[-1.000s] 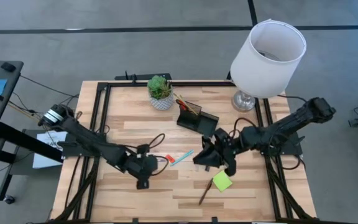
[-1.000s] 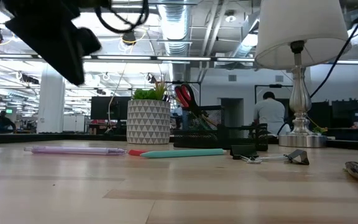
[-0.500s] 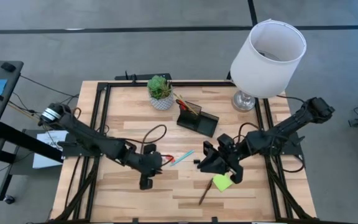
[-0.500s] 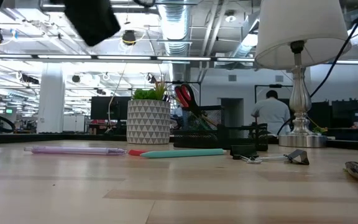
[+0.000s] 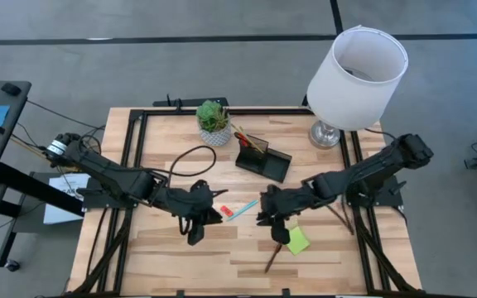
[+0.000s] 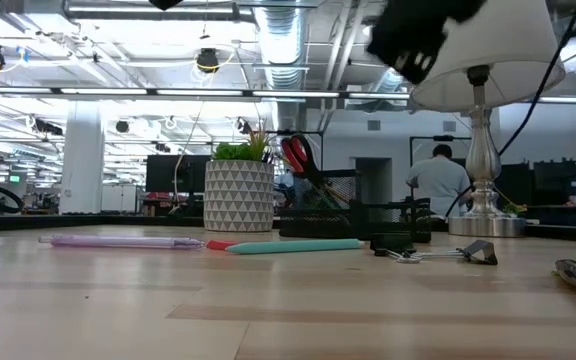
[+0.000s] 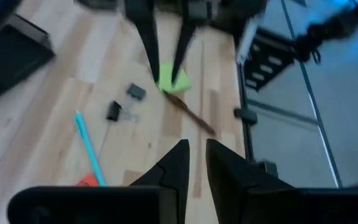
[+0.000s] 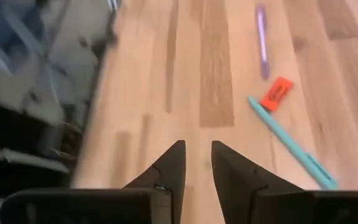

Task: Pick and place office supplies into organizer
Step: Put the blue pen into the black desk organizer

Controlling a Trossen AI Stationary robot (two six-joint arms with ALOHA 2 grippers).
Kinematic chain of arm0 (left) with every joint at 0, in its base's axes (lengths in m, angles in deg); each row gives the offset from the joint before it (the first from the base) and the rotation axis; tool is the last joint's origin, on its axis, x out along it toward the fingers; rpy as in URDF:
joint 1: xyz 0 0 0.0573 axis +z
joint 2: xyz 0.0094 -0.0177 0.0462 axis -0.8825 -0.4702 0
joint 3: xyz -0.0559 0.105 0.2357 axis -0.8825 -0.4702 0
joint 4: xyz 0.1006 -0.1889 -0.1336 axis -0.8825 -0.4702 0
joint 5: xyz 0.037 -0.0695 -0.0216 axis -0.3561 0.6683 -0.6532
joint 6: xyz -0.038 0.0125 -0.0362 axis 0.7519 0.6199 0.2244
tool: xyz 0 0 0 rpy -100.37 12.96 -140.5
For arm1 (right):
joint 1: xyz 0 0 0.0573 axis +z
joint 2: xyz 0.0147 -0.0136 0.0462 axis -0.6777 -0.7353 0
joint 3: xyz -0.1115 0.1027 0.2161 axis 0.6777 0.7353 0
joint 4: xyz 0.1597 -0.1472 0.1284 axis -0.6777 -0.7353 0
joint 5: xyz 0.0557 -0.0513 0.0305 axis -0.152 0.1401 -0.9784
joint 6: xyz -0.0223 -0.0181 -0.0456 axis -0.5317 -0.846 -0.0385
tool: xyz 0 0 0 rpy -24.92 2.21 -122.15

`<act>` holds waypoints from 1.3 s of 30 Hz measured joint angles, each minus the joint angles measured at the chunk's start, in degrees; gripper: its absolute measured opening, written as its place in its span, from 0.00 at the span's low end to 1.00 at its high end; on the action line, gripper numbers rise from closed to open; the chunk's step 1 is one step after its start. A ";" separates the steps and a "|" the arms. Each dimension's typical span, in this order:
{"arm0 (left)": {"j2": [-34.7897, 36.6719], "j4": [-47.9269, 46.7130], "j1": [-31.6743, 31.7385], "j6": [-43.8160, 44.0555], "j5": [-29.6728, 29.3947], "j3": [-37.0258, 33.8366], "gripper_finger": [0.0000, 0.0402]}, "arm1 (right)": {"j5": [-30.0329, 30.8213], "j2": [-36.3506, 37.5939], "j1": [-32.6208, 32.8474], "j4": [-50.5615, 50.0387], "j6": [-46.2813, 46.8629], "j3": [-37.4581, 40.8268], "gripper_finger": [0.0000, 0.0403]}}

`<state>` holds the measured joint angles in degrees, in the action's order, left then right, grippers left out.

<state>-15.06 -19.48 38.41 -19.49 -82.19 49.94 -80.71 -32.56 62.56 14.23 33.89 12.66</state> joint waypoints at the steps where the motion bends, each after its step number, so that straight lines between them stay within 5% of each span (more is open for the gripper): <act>1: 0.00 0.14 0.04 1.20 -0.67 0.17 0.11 | -0.21 -1.60 -0.70 -0.07 -2.20 -0.15 0.18; 10: -0.02 2.35 -0.63 8.25 -1.10 1.15 0.11 | -10.72 -10.59 -10.25 -6.70 -12.77 -0.22 0.18; 19: -0.07 3.24 -0.97 8.40 -1.78 1.15 0.11 | -7.58 -11.29 -17.24 -9.82 -27.74 -0.17 0.18; 29: -0.07 3.20 -0.95 8.38 -4.33 1.15 0.11 | -4.48 -11.29 -17.34 -9.18 -33.19 -0.17 0.18; 39: -0.12 3.39 -0.95 8.45 -5.33 1.15 0.11 | -4.61 -15.67 -16.77 -6.26 -31.74 -0.35 0.35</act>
<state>-15.18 -16.09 37.46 -11.04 -87.52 51.09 -85.32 -48.23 45.79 7.97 2.15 12.30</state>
